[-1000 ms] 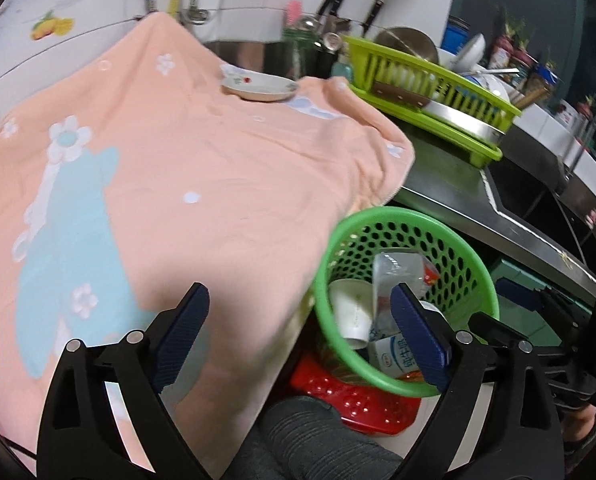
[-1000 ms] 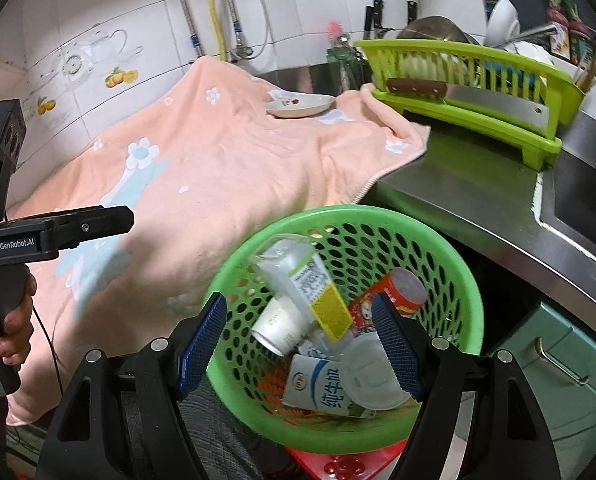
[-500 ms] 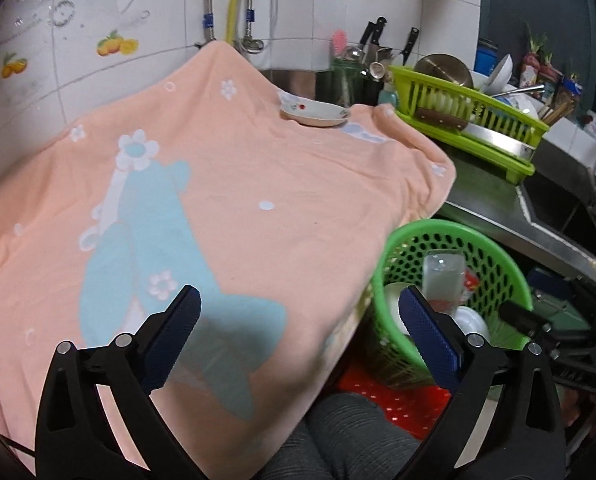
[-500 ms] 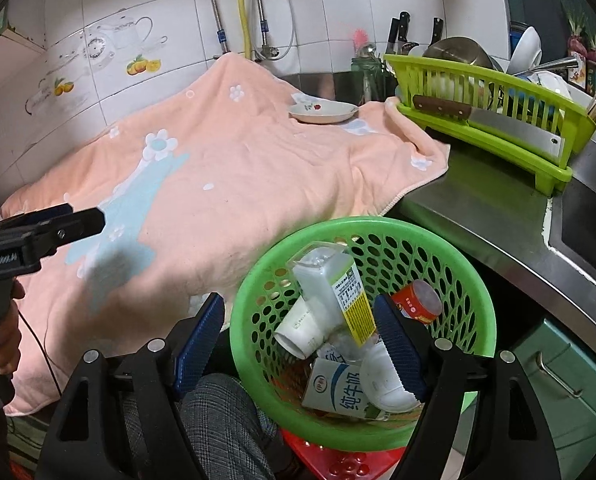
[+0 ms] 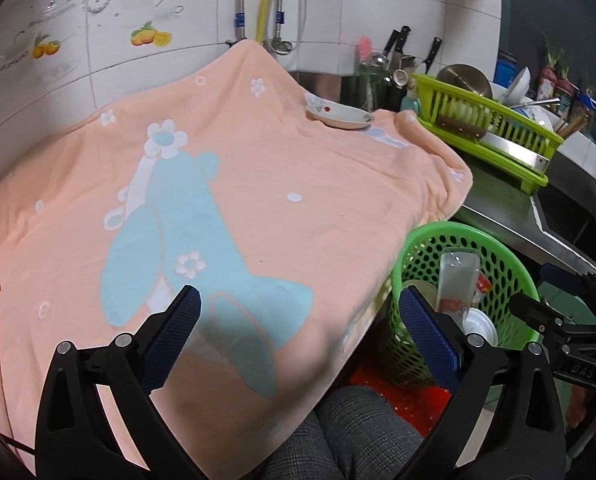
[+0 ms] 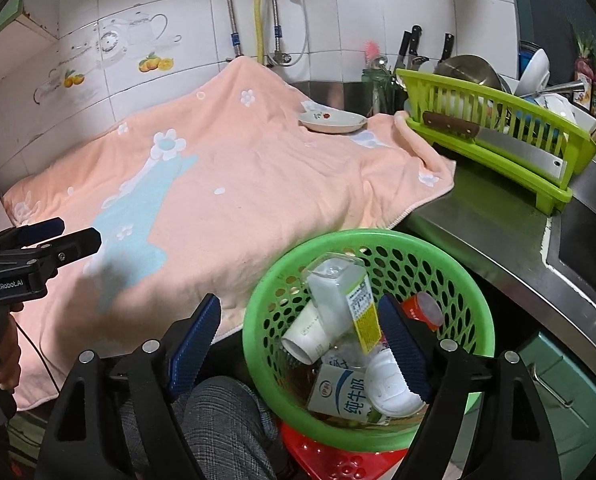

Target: Collect trash

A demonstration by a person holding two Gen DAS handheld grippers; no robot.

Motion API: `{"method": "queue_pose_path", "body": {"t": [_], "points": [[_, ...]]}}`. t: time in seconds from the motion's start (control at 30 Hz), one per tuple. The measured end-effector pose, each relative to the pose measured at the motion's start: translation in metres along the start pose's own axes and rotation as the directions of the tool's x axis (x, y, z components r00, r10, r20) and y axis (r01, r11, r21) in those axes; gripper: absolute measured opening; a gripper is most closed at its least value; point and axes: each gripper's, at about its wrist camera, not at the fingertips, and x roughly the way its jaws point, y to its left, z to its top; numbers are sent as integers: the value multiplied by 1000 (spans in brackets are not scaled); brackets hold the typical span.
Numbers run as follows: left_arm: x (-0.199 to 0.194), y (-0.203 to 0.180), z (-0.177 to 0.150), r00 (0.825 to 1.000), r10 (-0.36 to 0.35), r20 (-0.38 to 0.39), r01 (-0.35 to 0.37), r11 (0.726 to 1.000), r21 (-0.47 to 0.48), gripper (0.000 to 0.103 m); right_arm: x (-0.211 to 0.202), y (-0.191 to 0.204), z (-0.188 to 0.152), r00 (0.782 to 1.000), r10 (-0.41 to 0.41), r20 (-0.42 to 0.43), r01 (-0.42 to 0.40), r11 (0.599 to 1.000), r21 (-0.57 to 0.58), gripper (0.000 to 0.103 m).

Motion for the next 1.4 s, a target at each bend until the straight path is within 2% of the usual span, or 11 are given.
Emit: {"method": "queue_pose_path", "body": {"t": [0.3, 0.93, 1.4], "points": [[-10, 9, 1, 999, 27, 29, -26, 999, -25, 98, -1, 11, 4, 1000, 8, 9, -8, 1000, -18, 81], [-14, 15, -2, 999, 22, 41, -20, 998, -62, 98, -6, 17, 9, 1000, 0, 22, 1, 1000, -26, 82], [-24, 13, -4, 995, 28, 93, -21, 997, -72, 98, -11, 20, 10, 999, -3, 50, 4, 1000, -26, 86]]}}
